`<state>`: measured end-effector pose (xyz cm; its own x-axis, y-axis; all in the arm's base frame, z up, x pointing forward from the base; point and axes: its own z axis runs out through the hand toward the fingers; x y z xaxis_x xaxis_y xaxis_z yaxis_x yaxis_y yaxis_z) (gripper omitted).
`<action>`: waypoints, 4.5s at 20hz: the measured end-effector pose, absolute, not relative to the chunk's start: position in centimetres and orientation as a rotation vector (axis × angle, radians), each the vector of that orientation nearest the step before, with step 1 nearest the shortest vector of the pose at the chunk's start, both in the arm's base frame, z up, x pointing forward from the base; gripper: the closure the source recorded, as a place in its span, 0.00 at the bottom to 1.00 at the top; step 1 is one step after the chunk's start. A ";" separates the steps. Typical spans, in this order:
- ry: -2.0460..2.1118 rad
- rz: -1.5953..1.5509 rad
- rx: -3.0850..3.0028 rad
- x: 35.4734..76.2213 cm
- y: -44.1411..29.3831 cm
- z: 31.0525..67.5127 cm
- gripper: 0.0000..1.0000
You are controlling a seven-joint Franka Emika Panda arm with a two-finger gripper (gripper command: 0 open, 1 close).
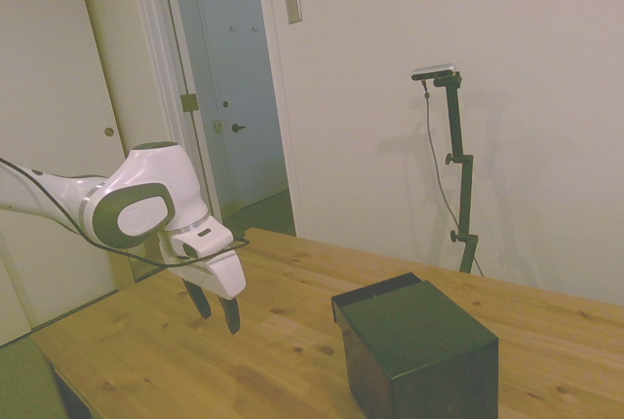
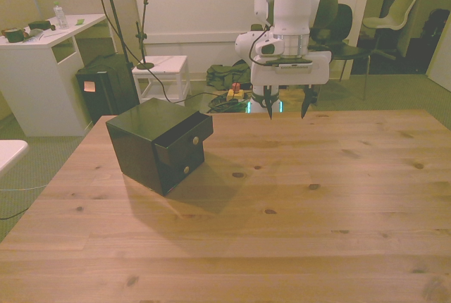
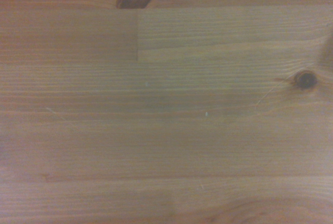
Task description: Close the top drawer
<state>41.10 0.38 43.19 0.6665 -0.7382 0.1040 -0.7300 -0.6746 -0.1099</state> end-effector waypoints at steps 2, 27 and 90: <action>1.242 -0.215 -2.813 41.1 0.3 43.2 0.00; 1.857 -0.597 -2.260 55.4 -13.0 49.0 1.00; 2.160 -0.595 -2.093 56.0 -18.7 50.3 1.00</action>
